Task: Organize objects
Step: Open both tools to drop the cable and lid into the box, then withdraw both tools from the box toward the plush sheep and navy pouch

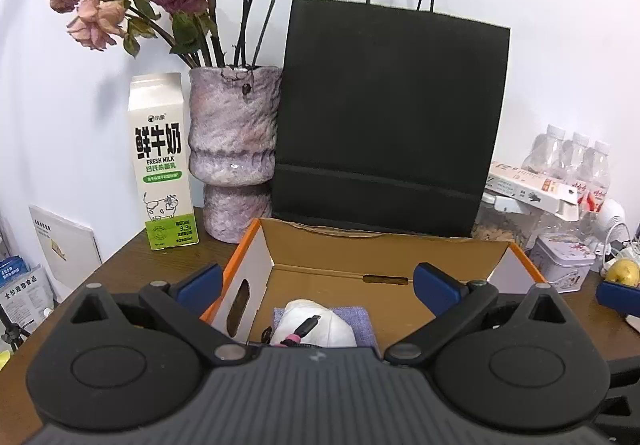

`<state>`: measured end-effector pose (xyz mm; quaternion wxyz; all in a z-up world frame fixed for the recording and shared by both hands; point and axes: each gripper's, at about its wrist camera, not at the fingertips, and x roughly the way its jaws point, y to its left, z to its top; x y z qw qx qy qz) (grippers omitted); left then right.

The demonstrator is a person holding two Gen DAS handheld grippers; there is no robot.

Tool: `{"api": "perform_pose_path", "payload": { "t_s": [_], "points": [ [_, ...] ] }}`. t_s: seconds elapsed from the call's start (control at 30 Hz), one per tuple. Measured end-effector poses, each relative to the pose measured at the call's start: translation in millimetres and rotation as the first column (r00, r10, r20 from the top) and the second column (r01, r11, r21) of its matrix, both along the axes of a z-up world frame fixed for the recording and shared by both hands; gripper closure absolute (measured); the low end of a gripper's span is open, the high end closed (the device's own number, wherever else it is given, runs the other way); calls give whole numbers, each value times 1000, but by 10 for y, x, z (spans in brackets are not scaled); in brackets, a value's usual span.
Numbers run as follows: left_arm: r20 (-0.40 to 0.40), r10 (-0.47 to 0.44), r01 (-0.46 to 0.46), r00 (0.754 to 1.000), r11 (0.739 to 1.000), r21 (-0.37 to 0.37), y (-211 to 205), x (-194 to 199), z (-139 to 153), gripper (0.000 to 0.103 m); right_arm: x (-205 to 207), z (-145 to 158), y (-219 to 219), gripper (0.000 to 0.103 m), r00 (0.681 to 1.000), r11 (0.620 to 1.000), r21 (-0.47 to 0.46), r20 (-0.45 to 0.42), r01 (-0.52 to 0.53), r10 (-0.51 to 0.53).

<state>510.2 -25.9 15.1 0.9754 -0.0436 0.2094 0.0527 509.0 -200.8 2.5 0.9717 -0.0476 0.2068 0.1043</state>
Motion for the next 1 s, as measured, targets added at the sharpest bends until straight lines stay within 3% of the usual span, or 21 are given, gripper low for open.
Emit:
{"api": "perform_pose_path", "payload": {
  "t_s": [1.0],
  "points": [
    [51,-11,12,999,1000,-23,111,-1322,253,0,-1241,213,-69,0,998,999,0,46,-37,37]
  ]
}}
